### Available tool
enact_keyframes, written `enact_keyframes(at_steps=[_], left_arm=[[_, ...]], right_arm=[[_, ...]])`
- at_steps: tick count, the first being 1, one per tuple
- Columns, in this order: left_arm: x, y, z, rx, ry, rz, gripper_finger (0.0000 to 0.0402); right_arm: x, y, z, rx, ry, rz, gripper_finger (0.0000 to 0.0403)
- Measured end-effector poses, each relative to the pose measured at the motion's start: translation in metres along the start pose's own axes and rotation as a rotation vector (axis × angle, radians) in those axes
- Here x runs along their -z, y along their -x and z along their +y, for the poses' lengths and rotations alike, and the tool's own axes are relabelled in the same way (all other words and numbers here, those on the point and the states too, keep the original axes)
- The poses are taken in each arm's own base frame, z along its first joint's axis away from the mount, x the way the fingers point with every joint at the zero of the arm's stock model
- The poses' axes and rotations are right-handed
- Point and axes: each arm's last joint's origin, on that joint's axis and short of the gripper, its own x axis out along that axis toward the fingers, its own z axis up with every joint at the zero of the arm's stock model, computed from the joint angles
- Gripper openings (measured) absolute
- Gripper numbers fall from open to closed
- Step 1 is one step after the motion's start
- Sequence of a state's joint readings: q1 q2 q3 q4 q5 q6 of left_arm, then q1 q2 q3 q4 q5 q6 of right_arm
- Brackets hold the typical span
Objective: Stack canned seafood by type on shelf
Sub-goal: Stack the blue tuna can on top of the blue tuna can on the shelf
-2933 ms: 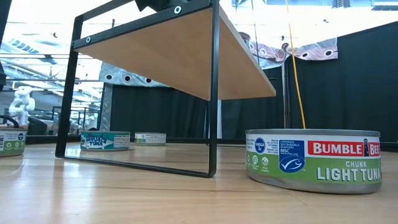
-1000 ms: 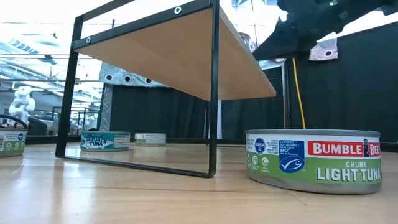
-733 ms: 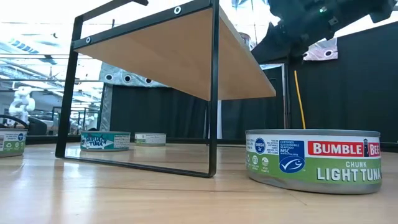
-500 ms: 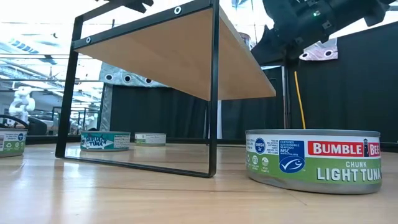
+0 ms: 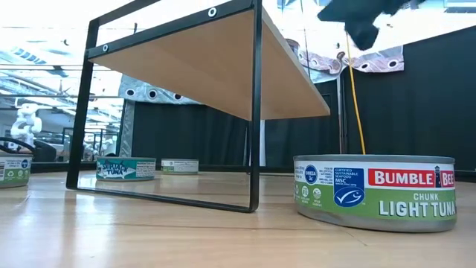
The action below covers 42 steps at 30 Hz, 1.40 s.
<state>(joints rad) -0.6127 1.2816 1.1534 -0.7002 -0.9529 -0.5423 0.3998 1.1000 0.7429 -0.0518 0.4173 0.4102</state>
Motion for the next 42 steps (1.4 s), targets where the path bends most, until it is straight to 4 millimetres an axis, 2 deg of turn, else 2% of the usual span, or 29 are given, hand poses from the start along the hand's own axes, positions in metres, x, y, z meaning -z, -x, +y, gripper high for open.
enact_keyframes(at_steps=[5,8,12,21,27,31,36,39,42], left_arm=[[0.004,0.013,-0.008,0.017,-0.028,-0.034,0.0203],[0.006,0.016,-0.01,0.031,-0.044,-0.034,0.0202],[0.011,0.017,-0.008,0.016,-0.058,-0.004,0.0202],[0.023,0.017,0.0,0.009,-0.059,0.113,0.0202],[0.025,0.018,0.003,-0.011,-0.093,0.13,0.0202],[0.026,0.018,0.004,-0.015,-0.096,0.131,0.0202],[0.031,0.025,0.004,-0.015,-0.093,0.148,0.0202],[0.037,0.031,0.0,0.008,-0.087,0.143,0.0202],[0.047,0.035,-0.004,0.034,-0.124,0.142,0.0202]], right_arm=[[0.007,0.034,0.019,-0.186,-0.025,0.076,0.0],[0.016,0.044,0.028,-0.179,-0.063,0.11,0.0],[0.033,0.047,0.038,-0.112,-0.132,0.167,0.0],[0.066,0.034,0.064,-0.046,-0.27,0.242,0.0],[0.067,0.023,0.095,-0.075,-0.379,0.344,0.0],[0.062,0.015,0.123,-0.056,-0.382,0.474,0.0],[0.066,0.003,0.158,0.056,-0.346,0.689,0.0],[0.076,-0.005,0.178,0.091,-0.294,0.797,0.0],[0.094,-0.014,0.191,0.115,-0.261,0.915,0.0]])
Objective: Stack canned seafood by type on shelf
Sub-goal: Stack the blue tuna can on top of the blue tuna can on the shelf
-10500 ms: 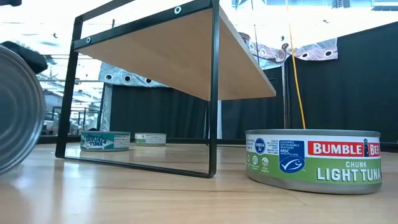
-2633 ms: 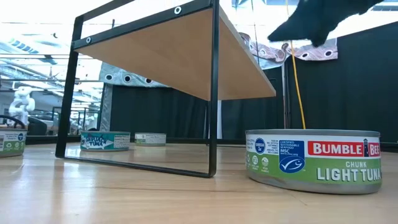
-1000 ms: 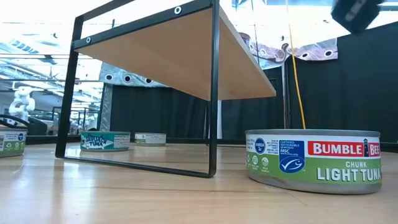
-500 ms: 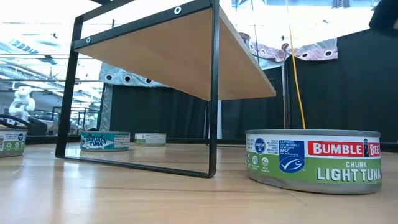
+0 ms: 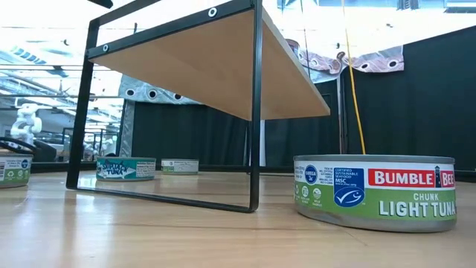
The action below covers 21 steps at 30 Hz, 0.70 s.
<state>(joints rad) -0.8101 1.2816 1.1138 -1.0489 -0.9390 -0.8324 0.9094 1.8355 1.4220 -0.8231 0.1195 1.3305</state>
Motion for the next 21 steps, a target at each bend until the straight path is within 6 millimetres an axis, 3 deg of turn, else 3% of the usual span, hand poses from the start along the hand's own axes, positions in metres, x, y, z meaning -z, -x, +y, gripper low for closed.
enact_keyframes(at_steps=[7,14,21], left_arm=[[0.01,0.0,-0.006,0.021,-0.022,-0.005,0.0202],[0.009,0.0,-0.009,0.056,0.008,-0.002,0.0202],[0.012,0.007,-0.012,0.088,-0.013,-0.005,0.0202]], right_arm=[[0.012,-0.03,0.0,0.103,-0.095,0.079,0.0],[0.011,-0.028,-0.017,0.292,-0.225,0.021,0.0],[0.01,-0.029,-0.016,0.28,-0.294,0.01,0.0]])
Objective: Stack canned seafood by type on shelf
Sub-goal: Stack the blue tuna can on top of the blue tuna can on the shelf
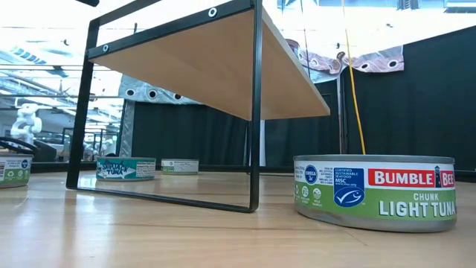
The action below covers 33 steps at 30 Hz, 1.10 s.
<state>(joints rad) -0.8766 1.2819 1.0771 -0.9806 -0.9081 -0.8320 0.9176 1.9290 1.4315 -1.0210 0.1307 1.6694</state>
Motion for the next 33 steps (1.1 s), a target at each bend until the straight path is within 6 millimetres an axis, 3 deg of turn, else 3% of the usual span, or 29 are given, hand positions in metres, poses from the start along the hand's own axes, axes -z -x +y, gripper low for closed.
enact_keyframes(at_steps=[33], left_arm=[[0.0007,0.0017,-0.0009,0.002,-0.004,-0.008,0.0202]], right_arm=[[0.0012,-0.0091,-0.0067,0.034,-0.089,-0.046,0.0]])
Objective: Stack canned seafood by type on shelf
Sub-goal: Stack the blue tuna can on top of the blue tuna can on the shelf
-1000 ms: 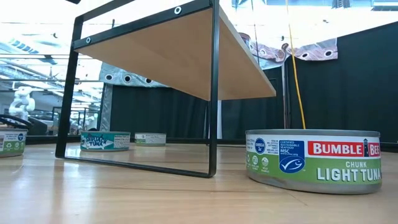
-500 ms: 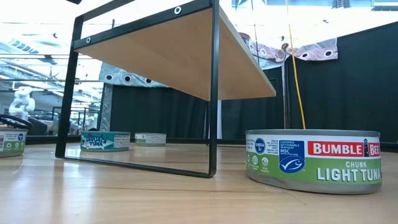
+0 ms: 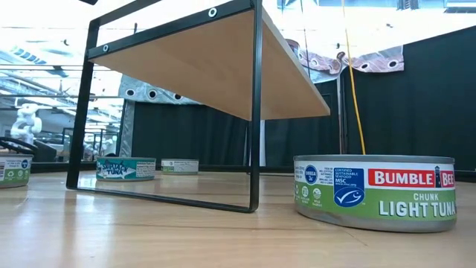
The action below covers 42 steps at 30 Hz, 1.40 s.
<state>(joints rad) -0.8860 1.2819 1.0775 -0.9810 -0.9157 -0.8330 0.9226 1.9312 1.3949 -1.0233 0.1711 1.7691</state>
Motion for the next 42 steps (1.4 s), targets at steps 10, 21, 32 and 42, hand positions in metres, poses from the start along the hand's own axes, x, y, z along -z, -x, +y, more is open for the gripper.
enact_keyframes(at_steps=[10,21,32,42], left_arm=[[0.0,0.0,0.0,0.0,0.0,0.0,0.0202],[0.0,0.0,0.0,0.0,0.0,0.0,0.0202],[0.0,0.0,0.0,0.001,0.002,-0.001,0.0202],[-0.001,0.001,0.002,-0.006,0.007,-0.009,0.0202]], right_arm=[[0.001,-0.001,0.0,-0.006,0.001,-0.014,0.0],[0.001,-0.001,0.001,-0.007,0.006,-0.009,0.0],[0.014,-0.006,0.0,0.0,0.012,0.036,0.0],[0.023,-0.032,0.006,0.05,0.04,0.065,0.0]])
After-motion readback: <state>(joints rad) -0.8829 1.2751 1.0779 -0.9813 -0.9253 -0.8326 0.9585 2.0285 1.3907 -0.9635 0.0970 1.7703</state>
